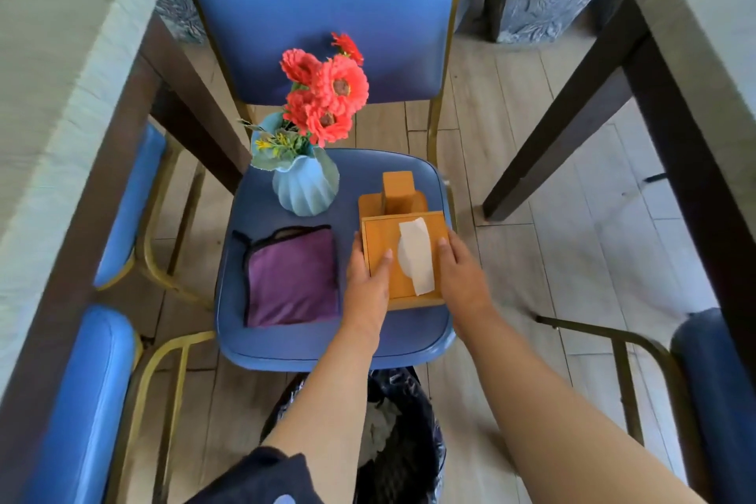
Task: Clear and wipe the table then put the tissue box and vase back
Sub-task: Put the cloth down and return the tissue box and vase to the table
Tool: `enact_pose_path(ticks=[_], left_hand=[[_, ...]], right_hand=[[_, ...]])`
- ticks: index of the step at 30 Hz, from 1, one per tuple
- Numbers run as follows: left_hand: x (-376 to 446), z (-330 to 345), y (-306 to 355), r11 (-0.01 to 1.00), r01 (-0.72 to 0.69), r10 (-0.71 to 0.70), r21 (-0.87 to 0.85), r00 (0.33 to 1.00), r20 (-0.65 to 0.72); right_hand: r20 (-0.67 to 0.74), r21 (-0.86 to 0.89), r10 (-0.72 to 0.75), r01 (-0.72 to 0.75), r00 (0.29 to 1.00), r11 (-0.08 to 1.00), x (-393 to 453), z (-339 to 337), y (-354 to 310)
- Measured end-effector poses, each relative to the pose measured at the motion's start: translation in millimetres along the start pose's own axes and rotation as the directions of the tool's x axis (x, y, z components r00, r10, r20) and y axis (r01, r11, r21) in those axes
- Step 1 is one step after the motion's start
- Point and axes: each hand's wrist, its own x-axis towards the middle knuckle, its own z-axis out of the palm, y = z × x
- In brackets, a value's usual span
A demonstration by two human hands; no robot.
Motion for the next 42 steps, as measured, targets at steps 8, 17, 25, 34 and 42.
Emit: enact_pose_path(ticks=[8,17,25,34,42], left_hand=[[-53,-29,28,1.0,-0.021,0.022,-0.018,0.998,0.051],[-190,-115,81,0.996,-0.079,0.078,0.028,0.996,0.04],[-329,-242,94,0.984,-0.15,0.15,0.101,0.989,0.005],[-417,-408,92,0.977,-0.176,0.186,0.122,0.98,-0.077],[-402,-532,104,0.976,-0.183,0.2,0.12,0.968,-0.151]], right_hand=[[-0.061,0.126,0.014,-0.006,0.998,0.992,-60,2,-21],[-0.119,0.076,-0.094,0.104,0.988,0.992,-217,16,-83],[-0.122,0.098,-0.184,0.196,0.975,0.976,-390,78,-106],[-0.058,0.071,-0.313,0.317,0.948,0.946,-518,192,-132],[0.034,0.115,-0.329,0.323,0.944,0.939,-538,300,-175]])
